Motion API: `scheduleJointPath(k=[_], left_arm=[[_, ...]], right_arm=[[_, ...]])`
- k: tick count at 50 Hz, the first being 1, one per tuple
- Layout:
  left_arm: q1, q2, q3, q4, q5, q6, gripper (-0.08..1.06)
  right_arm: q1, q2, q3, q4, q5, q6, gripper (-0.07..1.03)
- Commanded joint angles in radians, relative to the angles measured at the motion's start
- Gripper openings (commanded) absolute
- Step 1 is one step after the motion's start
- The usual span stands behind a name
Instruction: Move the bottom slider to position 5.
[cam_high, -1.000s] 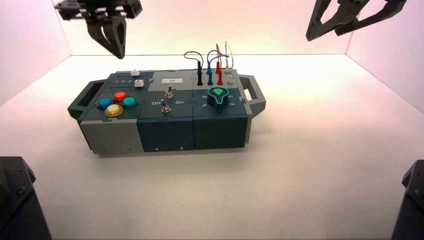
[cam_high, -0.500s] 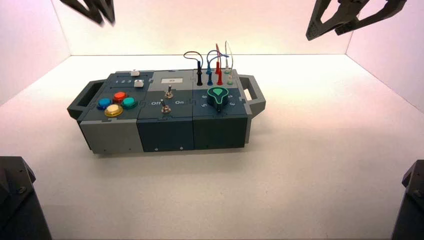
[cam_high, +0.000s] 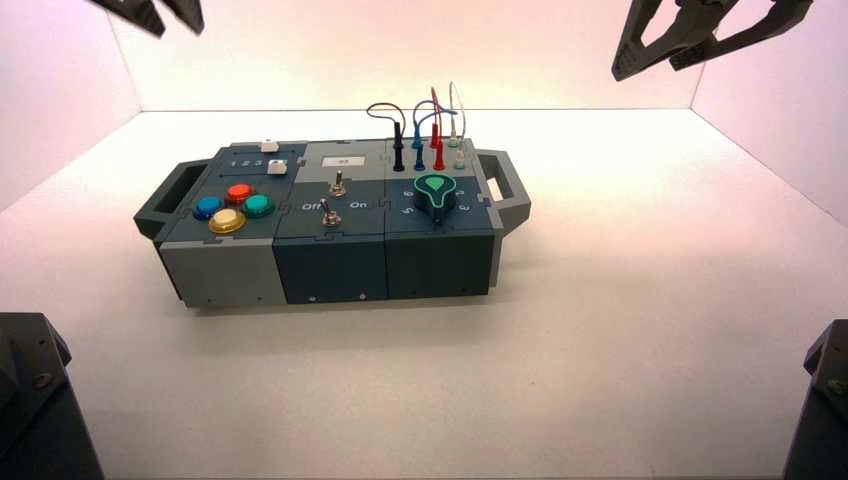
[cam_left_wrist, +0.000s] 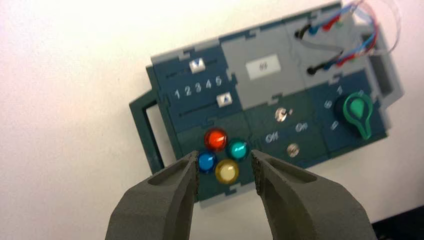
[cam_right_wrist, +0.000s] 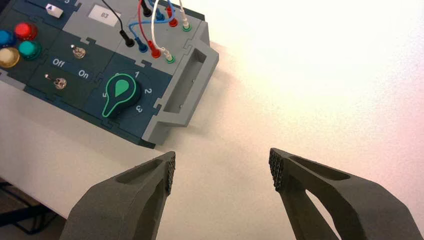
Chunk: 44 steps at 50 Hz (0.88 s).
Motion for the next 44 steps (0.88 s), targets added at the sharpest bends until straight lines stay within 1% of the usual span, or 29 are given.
scheduleJointPath(k=[1,7,12,15,21,29,44], left_arm=[[0.005,-0.023,0.015,0.003,-0.025,0.014,0.56],[0.005,-0.020,0.032,0.003,-0.048,0.017,0.56],[0.005,-0.005,0.031,0.003,-0.052,0.018,0.56],[0.005,0.017,0.026,0.003,-0.054,0.031,0.56],[0.005,0.035,0.021,0.003,-0.060,0.041,0.56],[0.005,0.038,0.015,0.003,-0.077,0.041,0.56],[0.005,0.075,-0.011,0.003,-0.077,0.044,0.56]], right_arm=[[0.000,-0.002,-0.014,0.006,-0.009,0.000,0.97],[0.000,0.002,-0.014,0.006,-0.011,0.000,0.97],[0.000,0.008,-0.014,0.008,-0.012,0.000,0.97],[0.000,0.011,-0.015,0.008,-0.014,0.000,0.97],[0.000,0.011,-0.015,0.009,-0.014,0.002,0.97],[0.000,0.011,-0.014,0.009,-0.014,0.000,0.97],[0.000,0.009,-0.014,0.008,-0.015,0.000,0.97]])
